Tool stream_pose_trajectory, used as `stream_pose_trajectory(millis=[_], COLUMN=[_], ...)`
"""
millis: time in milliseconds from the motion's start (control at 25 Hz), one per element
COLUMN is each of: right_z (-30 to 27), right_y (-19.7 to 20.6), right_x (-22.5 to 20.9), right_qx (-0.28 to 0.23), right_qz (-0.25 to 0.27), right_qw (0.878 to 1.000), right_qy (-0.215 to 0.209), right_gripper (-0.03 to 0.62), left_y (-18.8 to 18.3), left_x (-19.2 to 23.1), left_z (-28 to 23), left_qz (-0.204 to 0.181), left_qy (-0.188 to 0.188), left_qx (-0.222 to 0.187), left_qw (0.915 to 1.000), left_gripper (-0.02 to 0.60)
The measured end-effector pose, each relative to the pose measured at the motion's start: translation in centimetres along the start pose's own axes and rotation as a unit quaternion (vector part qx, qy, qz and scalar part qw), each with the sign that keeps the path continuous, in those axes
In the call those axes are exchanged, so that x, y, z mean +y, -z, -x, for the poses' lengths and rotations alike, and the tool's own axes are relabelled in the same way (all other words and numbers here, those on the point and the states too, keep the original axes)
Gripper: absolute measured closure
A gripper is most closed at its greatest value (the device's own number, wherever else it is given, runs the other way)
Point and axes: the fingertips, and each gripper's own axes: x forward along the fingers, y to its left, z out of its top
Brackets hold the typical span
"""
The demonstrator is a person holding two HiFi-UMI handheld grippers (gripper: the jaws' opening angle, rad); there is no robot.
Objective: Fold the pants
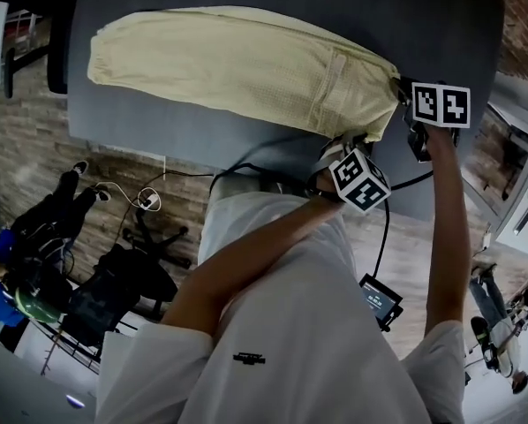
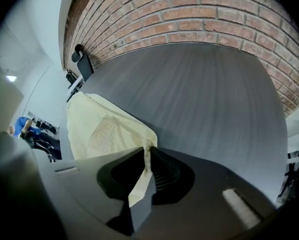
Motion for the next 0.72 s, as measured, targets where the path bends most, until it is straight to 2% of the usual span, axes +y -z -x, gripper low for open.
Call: stream_pose_trajectory(millis=[320,720], right_z=[3.4,6.6], right_y=[-0.7,-3.1], right_x=[-0.2,3.2], right_qx=[-0.046,-0.084], right_qz=[-0.049,-0.048], right_qw=[0.997,0.994], right_qy=[-0.028,-0.046], right_gripper=[0.551,0.554], left_y=[-2.6,-4.4], left_x=[-1.4,0.9], left_z=[2.6,9.6], left_qz=[0.01,0.049], left_qy=[0.04,0.067], left_qx=[-0.033,-0.092], left_qw=[0.9986,0.9923], left_gripper=[0.506,0.506])
